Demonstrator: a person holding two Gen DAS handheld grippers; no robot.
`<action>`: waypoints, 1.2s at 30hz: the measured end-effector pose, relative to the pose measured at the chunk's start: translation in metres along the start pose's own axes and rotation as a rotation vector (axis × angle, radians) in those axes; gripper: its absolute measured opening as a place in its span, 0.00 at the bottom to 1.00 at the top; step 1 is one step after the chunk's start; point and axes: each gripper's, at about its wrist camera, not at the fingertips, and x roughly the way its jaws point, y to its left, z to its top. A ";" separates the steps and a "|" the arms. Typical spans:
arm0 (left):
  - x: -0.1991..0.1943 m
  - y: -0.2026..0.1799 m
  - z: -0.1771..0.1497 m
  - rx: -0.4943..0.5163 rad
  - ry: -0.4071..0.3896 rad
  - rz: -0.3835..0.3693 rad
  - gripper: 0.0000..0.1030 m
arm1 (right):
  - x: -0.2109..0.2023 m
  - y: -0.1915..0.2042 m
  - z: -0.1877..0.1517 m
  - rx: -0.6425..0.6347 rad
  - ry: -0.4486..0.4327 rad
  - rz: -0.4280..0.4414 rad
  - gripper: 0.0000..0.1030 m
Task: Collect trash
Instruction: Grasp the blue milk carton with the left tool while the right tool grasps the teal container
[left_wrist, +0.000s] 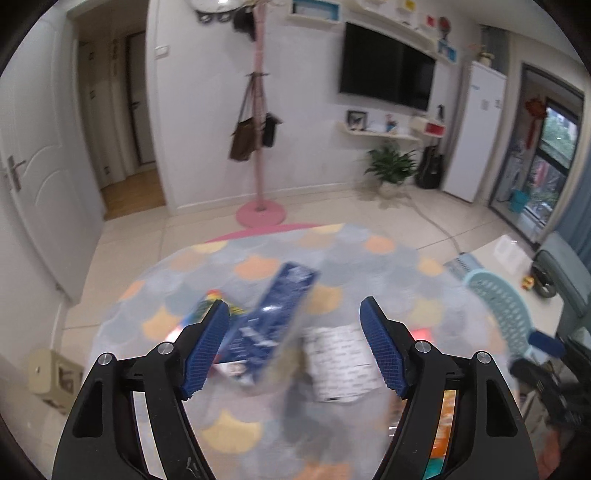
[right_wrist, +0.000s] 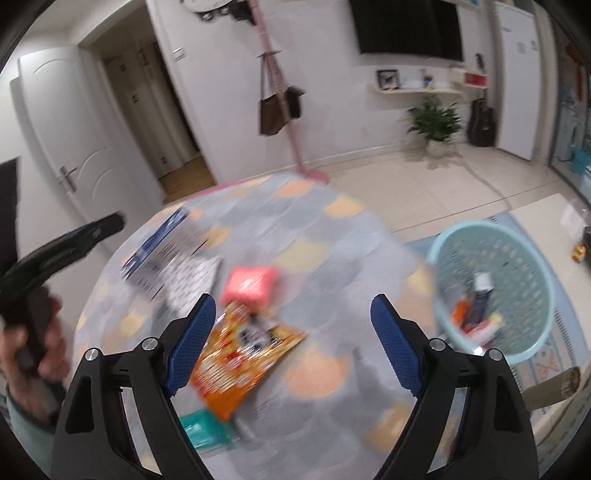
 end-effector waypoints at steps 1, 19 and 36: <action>0.004 0.007 -0.002 -0.006 0.010 0.011 0.70 | 0.001 0.007 -0.008 0.001 0.009 0.024 0.79; 0.071 0.021 -0.020 0.086 0.213 -0.007 0.53 | 0.000 0.058 -0.126 -0.139 0.110 0.069 0.78; 0.027 0.014 -0.032 0.020 0.137 -0.052 0.32 | 0.020 0.072 -0.117 -0.213 0.105 0.029 0.46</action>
